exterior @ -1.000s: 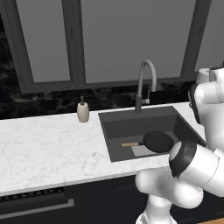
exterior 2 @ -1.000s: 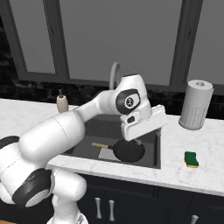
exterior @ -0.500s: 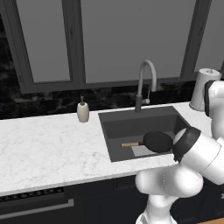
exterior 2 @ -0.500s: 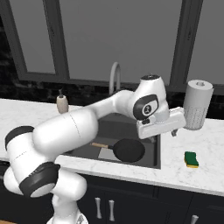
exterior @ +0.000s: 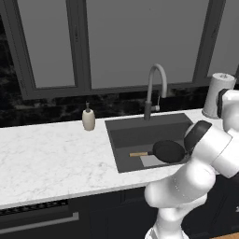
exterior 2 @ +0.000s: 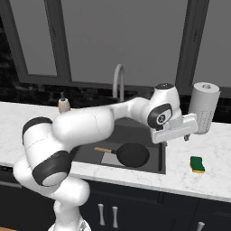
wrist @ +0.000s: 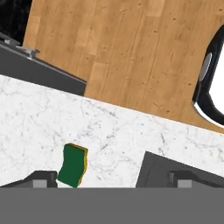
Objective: Pick the pan and sponge and place them into the sink. Then turn on the water.
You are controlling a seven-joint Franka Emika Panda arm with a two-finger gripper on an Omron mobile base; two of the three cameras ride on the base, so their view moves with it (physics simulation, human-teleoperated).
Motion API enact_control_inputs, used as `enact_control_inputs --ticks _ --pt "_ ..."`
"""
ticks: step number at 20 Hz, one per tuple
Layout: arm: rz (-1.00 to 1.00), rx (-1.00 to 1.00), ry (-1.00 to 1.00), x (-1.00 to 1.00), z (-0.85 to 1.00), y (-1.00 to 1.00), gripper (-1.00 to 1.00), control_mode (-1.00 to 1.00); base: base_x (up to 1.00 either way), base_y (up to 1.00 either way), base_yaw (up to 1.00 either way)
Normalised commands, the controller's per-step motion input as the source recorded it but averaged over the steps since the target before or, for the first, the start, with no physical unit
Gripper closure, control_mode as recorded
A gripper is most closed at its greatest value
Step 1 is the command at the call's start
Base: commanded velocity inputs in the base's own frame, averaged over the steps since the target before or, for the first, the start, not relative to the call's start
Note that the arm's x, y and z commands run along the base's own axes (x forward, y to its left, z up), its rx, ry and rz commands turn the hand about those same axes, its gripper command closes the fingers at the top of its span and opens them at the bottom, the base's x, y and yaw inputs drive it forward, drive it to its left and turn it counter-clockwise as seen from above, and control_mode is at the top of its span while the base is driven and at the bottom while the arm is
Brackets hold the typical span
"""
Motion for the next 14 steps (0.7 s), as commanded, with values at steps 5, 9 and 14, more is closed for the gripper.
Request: enact_control_inputs --ticks 5,9,14 --pt "0.00 0.00 0.03 0.42 -0.34 -0.38 -1.00 -1.00 0.00 0.00 0.00" --pt "0.00 0.01 0.05 0.26 -0.37 -0.52 -1.00 -1.00 0.00 0.00 0.00" --pt "0.00 0.03 0.07 0.14 -0.26 -0.27 -1.00 -1.00 0.00 0.00 0.00"
